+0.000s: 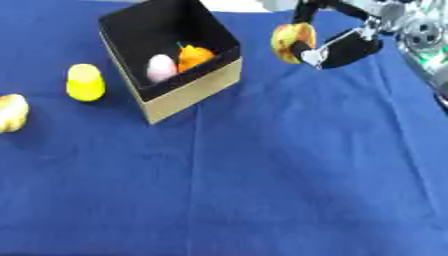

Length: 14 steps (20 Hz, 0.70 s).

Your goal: Pick up objects on the table and place them in the box.

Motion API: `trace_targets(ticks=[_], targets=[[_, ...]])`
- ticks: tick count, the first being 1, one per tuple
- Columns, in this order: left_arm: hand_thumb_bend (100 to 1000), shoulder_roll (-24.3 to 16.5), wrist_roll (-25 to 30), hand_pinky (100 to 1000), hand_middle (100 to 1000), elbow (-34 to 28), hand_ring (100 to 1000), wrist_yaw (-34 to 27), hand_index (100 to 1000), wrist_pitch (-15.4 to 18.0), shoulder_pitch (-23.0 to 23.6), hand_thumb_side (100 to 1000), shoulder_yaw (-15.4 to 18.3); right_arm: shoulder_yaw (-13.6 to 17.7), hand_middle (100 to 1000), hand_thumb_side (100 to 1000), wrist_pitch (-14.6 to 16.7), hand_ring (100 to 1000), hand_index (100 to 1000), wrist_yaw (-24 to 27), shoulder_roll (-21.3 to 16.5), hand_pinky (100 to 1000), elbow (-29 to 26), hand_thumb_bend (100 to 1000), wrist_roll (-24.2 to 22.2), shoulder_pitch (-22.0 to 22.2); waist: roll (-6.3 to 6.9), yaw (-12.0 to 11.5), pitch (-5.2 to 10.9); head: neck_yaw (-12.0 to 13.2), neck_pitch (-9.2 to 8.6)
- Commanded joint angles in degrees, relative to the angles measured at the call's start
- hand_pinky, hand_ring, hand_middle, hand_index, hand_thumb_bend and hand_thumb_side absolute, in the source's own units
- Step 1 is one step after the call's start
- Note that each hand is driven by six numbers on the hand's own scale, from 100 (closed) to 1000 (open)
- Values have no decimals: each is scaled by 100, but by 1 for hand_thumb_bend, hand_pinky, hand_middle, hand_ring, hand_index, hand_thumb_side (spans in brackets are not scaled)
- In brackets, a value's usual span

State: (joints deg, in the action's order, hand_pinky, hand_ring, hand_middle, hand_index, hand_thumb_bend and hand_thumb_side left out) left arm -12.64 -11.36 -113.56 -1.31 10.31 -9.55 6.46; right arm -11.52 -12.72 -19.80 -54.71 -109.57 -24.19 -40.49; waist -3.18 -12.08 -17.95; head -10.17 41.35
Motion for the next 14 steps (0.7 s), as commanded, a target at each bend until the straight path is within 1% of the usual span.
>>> trace_targets(ticks=[1,4,7,8,9,11,14], targets=[[123,-132,60,774,558,-103,595,-33,782,6,-25,582,-38,-29,518,100,-119,710,600,96,177,782,18,272,-73,-394,-4,-54,118,-107,16],[123,-134,95,774,558,-103,595,-57,782,7,-57,583,-63,-244,519,100,-194,711,603,-7,571,779,393,270,-224,-809,-35,-158,97,-194,-14],[124,-131,105,774,558,-103,596,-70,782,11,-82,584,-61,-459,521,100,-308,714,606,-200,950,779,785,271,-374,-1205,-58,-214,57,-236,-54],[123,-131,105,774,558,-103,596,-72,781,14,-93,584,-59,-537,521,100,-326,715,607,-273,1061,779,911,328,-428,-1331,-66,-228,39,-246,-64],[123,-130,104,774,558,-103,596,-72,781,17,-105,584,-57,-613,522,100,-330,715,607,-336,1171,778,1041,269,-485,-1461,-75,-236,21,-252,-73],[123,-130,99,774,558,-103,596,-73,781,24,-136,585,-52,-743,523,100,-322,716,608,-426,1384,777,1318,268,-579,-1728,-92,-242,-15,-254,-96],[123,-126,110,774,558,-103,596,-77,781,26,-173,585,-62,-861,526,100,-248,721,613,-535,1639,776,1762,268,-619,-1923,-104,-268,-50,-274,-119]])
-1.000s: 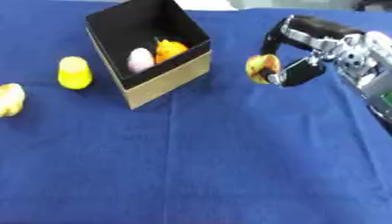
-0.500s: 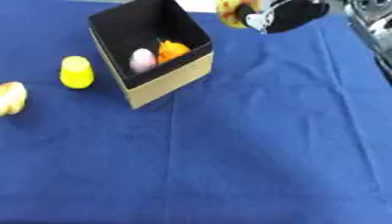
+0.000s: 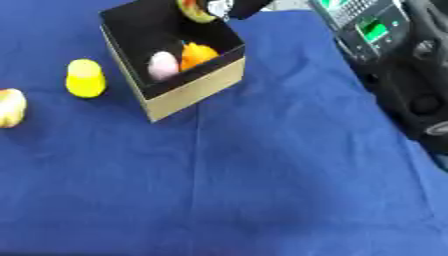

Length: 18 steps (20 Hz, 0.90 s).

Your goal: Pick up objects on the table and place them in the box.

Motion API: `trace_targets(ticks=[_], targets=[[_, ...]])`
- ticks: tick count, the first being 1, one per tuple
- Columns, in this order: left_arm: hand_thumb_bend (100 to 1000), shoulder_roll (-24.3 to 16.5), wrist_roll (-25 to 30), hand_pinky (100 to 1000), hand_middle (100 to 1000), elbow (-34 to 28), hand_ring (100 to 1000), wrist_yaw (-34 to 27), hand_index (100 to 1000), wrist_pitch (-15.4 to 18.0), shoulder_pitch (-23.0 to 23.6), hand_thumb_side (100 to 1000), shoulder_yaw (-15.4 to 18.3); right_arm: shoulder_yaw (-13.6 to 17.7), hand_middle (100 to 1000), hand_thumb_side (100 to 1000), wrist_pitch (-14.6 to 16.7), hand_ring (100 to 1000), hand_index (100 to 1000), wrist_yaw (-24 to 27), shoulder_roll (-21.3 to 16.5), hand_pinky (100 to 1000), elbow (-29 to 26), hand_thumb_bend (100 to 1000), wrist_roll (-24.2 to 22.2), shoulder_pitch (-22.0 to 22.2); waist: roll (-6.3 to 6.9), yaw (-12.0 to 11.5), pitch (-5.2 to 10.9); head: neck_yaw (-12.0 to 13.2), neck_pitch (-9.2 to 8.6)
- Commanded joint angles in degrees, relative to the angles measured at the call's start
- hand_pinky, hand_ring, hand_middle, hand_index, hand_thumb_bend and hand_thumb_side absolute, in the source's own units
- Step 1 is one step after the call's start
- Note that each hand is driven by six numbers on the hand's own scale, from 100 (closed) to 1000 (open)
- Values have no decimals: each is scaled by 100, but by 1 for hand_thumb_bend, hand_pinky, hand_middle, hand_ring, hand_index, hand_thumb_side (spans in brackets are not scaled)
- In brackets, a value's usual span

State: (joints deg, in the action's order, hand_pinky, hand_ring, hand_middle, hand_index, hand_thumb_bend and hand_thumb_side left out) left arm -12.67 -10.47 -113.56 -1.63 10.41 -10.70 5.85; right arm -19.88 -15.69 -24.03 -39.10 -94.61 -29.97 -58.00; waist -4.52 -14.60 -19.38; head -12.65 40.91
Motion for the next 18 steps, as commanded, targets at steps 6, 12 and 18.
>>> trace_targets(ticks=[6,12,18], targets=[[122,-116,29,775,557,-103,597,-55,781,19,-78,586,-4,-161,596,100,437,758,686,-301,369,789,1091,319,17,-281,30,-60,72,-34,-93],[120,-112,35,775,557,-103,598,-57,781,10,-74,587,-4,-158,719,100,777,821,783,-386,395,807,1304,472,-150,-281,47,-29,86,10,-82],[119,-117,26,775,557,-103,599,-55,781,4,-35,585,11,-54,697,100,815,809,766,-193,204,801,908,453,-19,-198,96,43,140,71,-34]])
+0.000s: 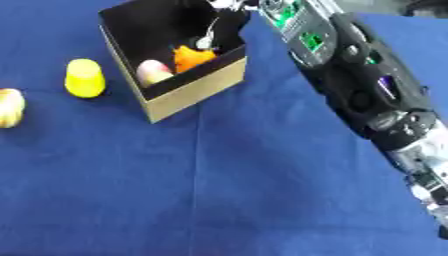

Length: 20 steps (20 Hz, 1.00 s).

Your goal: Pick up objects on the table and place them in the box.

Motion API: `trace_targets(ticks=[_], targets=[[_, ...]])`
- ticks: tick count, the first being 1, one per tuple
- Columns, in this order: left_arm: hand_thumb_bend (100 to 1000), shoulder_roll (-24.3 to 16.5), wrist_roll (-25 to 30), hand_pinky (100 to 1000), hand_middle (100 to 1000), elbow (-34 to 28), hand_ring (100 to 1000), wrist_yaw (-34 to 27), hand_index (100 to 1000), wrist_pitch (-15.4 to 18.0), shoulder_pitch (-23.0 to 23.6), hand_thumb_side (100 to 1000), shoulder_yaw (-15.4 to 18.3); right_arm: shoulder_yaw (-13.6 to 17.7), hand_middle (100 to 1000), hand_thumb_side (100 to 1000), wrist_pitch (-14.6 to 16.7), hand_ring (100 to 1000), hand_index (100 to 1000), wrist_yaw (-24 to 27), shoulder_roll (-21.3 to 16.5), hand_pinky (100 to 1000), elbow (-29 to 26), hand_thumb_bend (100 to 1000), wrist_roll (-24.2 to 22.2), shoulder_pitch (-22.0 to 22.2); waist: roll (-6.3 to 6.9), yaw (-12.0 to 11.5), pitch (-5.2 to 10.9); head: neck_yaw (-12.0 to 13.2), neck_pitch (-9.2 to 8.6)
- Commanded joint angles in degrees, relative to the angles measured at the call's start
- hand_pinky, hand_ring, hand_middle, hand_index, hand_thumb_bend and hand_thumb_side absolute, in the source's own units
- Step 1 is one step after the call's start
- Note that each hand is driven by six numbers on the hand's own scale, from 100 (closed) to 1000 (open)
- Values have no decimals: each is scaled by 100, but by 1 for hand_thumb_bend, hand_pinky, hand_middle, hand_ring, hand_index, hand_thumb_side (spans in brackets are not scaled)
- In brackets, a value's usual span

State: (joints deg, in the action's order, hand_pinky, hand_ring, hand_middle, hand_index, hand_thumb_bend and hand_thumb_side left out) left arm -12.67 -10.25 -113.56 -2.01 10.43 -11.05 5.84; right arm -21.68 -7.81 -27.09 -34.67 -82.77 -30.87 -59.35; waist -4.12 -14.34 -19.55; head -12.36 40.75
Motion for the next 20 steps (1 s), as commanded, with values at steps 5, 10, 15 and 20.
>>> trace_targets(ticks=[5,10,15,20], targets=[[117,-275,-51,775,557,-103,600,37,782,3,80,582,60,313,682,100,202,801,756,455,-792,800,-858,455,331,274,91,182,219,191,47],[121,-819,2,777,565,-103,605,323,790,-133,171,553,97,716,670,148,528,795,750,842,-1439,788,-1489,257,721,892,210,431,238,446,86],[179,-1394,328,785,596,-103,632,673,819,-458,311,540,-26,1192,672,219,624,797,754,1197,-2014,785,-2066,238,1076,1469,401,663,222,678,88],[305,-3858,1229,805,672,-103,704,1891,854,-1675,434,539,-348,2104,666,218,1112,795,753,2079,-2205,782,-3135,365,2331,3750,370,671,274,745,149]])
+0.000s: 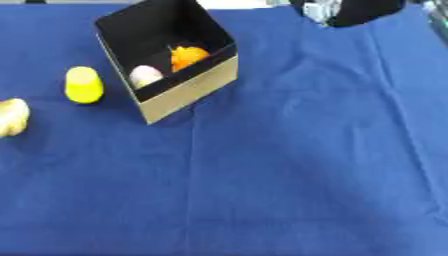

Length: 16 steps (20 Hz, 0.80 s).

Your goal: Pick up objects on the table and place them in the box.

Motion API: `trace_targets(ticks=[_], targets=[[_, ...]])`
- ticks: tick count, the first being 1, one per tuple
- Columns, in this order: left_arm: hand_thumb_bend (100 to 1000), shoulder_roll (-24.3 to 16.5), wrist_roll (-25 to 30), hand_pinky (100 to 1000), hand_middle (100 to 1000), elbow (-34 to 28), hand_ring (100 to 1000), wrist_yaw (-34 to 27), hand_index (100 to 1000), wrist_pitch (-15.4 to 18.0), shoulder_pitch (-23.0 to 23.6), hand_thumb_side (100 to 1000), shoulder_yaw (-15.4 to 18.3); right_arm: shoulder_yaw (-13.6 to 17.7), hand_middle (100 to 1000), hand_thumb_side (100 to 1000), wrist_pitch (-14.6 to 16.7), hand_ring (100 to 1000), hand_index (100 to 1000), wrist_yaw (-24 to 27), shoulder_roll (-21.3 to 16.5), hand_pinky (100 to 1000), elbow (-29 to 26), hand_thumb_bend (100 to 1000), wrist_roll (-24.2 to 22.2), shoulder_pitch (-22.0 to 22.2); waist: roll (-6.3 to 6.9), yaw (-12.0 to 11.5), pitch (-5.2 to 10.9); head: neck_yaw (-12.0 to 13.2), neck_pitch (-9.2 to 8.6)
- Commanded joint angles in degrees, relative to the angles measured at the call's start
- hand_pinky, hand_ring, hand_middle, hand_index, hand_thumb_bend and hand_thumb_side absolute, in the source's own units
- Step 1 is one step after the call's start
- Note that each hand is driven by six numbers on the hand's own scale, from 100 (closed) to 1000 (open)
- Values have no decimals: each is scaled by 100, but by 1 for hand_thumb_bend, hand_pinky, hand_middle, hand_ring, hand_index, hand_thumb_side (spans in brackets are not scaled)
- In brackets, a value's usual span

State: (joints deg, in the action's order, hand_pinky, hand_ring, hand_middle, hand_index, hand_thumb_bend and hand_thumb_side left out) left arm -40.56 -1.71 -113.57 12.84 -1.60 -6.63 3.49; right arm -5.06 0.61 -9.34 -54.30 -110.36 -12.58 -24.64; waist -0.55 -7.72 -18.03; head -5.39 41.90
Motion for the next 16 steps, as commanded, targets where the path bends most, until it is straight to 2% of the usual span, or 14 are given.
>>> trace_targets(ticks=[1,5,8,11,16], targets=[[326,-1337,577,811,692,-102,721,472,863,-630,5,542,-180,545,661,202,425,793,751,306,-181,781,-401,367,666,488,21,23,123,65,36],[402,-1988,1293,827,734,-90,754,537,887,-1016,46,535,-371,764,640,169,872,783,742,206,152,772,-422,338,1104,1047,53,85,108,158,26],[446,-2265,1731,835,745,-9,767,553,895,-1126,30,506,-477,865,632,159,1088,778,738,131,452,767,-423,323,1360,1358,68,119,92,217,10],[505,-2470,2067,838,747,99,773,513,896,-1120,-29,443,-594,945,624,150,1145,773,733,30,704,760,-423,321,1605,1587,85,145,77,253,-9],[517,-2668,2373,836,744,195,773,342,894,-1060,-107,424,-732,1004,620,145,1167,769,730,-73,895,758,-423,320,1904,1736,98,161,68,272,-20]])
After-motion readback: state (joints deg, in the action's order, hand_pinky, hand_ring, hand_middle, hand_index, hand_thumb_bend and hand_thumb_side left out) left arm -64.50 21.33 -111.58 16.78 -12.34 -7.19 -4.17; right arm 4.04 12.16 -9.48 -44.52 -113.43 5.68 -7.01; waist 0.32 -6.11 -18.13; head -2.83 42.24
